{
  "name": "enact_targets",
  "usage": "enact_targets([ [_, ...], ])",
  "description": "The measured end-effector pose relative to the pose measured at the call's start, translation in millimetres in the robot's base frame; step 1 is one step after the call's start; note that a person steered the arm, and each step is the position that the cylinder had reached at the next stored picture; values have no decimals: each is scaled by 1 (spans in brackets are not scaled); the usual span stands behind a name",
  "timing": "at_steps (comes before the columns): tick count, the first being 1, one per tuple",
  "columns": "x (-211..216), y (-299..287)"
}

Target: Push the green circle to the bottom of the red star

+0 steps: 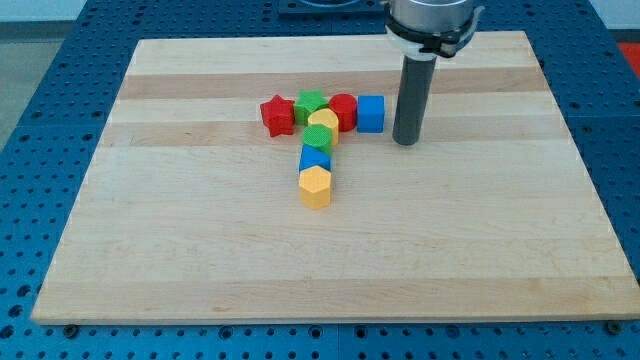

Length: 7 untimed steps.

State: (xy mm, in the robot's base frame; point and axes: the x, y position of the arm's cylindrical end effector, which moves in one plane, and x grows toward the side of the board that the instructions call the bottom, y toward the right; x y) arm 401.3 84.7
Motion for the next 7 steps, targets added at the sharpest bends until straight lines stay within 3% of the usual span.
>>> enact_targets([
  [5,2,-79],
  [7,2,-139],
])
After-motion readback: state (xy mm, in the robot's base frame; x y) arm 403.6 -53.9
